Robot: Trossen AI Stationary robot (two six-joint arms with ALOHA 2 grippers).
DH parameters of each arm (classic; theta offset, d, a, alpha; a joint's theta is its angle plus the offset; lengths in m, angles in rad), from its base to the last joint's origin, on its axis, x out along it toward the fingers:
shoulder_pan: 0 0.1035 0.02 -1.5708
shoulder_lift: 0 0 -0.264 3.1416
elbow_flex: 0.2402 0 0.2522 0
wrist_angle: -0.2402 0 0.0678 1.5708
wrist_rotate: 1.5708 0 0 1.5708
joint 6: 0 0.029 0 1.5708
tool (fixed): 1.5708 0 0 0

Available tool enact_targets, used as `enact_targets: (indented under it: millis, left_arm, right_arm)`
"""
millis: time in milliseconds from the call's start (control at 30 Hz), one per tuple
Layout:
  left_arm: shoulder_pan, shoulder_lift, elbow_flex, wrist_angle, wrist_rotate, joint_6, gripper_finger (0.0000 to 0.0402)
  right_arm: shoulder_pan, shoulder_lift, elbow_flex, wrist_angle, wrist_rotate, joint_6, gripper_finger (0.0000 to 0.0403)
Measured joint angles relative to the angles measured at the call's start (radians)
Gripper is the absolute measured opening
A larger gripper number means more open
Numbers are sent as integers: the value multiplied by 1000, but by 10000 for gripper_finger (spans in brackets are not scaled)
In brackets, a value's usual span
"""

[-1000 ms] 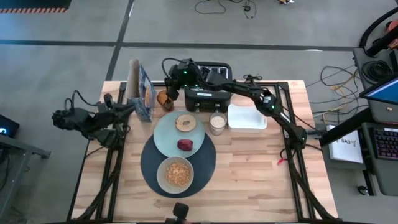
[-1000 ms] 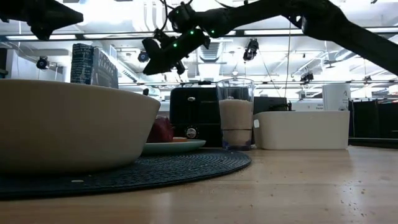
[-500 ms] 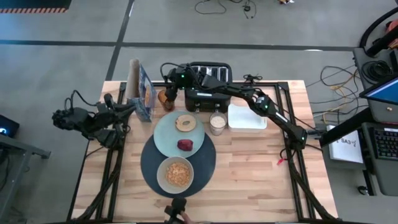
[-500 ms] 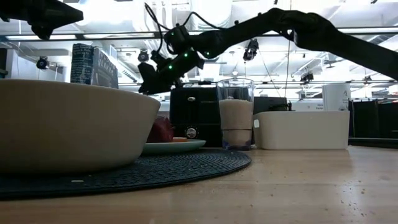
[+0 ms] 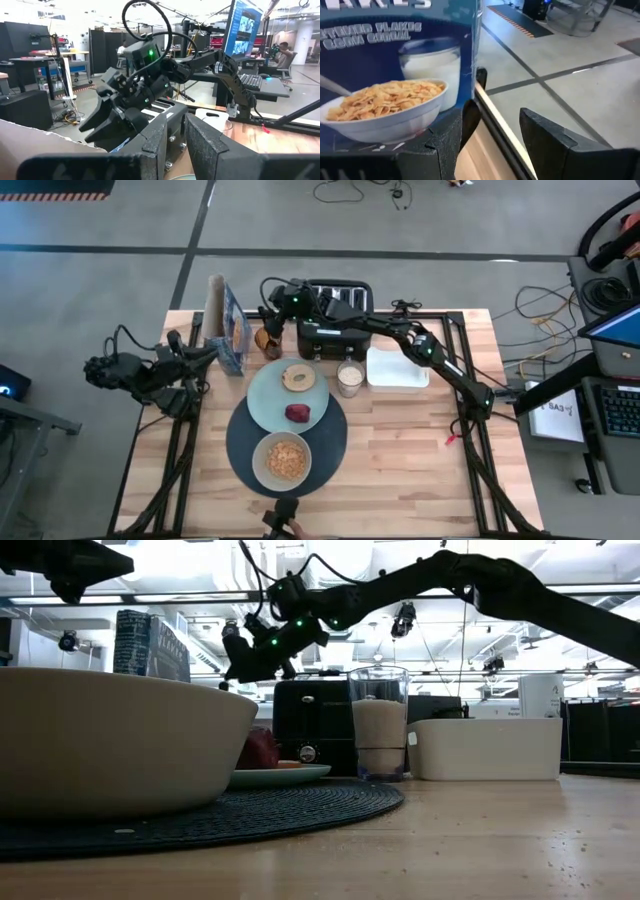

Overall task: Arrange a breakfast setting
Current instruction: Put the black spoon on the blue table mat to the right of the gray bowl

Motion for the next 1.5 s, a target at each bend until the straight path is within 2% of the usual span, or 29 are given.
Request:
enact_targets:
  millis: [533,667,933,1033,1400,1500]
  left_arm:
    - [0,-1,0,1,0,4,52]
    - [0,0,0,2,0,7,52]
    - [0,0,0,3,0,7,52]
    - [0,0,0,3,0,7,52]
    - [0,0,0,3,0,7,52]
    - [0,0,0,3,0,8,52]
  right_arm:
    - [10,69,0,84,-84,24,179]
    - [11,69,0,85,-91,26,145]
    - [11,69,2,85,-90,23,42]
    - [11,69,2,85,-90,9,15]
    - [16,27,2,72,-96,4,9]
    - [16,15,2,68,-64,16,18]
